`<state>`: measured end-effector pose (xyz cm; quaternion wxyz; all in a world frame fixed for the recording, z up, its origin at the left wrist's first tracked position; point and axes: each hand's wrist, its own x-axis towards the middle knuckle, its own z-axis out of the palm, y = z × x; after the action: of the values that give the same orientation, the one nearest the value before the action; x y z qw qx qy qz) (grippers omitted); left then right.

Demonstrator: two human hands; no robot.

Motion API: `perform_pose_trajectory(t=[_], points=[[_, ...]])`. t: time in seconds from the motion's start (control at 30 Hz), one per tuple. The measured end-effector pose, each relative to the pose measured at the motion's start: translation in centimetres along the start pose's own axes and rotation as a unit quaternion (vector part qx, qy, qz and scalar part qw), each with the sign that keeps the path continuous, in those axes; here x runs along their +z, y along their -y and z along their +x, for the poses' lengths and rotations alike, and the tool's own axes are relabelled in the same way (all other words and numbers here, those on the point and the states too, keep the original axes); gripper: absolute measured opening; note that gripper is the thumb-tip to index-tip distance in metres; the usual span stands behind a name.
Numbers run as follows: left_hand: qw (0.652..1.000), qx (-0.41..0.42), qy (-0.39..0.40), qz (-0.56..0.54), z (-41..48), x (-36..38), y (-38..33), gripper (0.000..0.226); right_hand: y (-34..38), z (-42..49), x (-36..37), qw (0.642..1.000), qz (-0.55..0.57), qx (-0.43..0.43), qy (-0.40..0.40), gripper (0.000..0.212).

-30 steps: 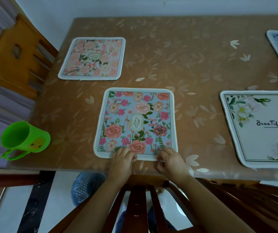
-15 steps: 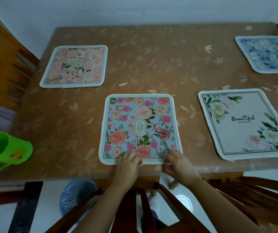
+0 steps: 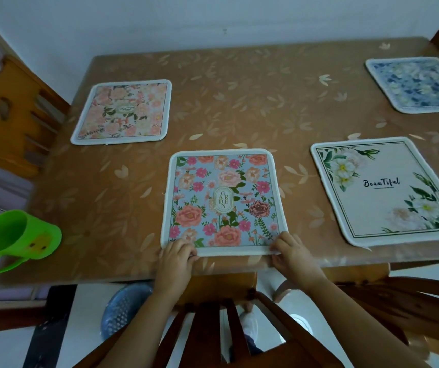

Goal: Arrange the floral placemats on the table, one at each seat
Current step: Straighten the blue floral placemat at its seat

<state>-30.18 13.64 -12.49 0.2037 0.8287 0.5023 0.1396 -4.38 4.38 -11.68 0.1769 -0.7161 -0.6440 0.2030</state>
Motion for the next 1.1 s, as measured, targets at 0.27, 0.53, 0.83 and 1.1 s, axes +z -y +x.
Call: perform_pose_trajectory(t=[0.27,0.53,0.83,1.1], points=[[0.999,-0.025,-0.019,-0.011,-0.3,0.3,0.0,0.019,0.4,-0.1,0.3,0.999,-0.013,-0.029,-0.025,0.02],[0.999,-0.04,-0.009,0.006,-0.1,0.0,0.8,0.014,0.5,1.4,0.8,1.0,-0.026,-0.015,-0.007,0.015],[0.999,-0.042,-0.01,-0.002,0.0,0.0,0.7,0.014,0.8,1.1,1.1,1.0,-0.027,0.009,-0.008,0.016],[0.999,-0.044,-0.009,0.003,-0.1,0.3,1.0,0.014,0.7,1.1,1.0,0.999,-0.042,0.016,0.013,0.017]])
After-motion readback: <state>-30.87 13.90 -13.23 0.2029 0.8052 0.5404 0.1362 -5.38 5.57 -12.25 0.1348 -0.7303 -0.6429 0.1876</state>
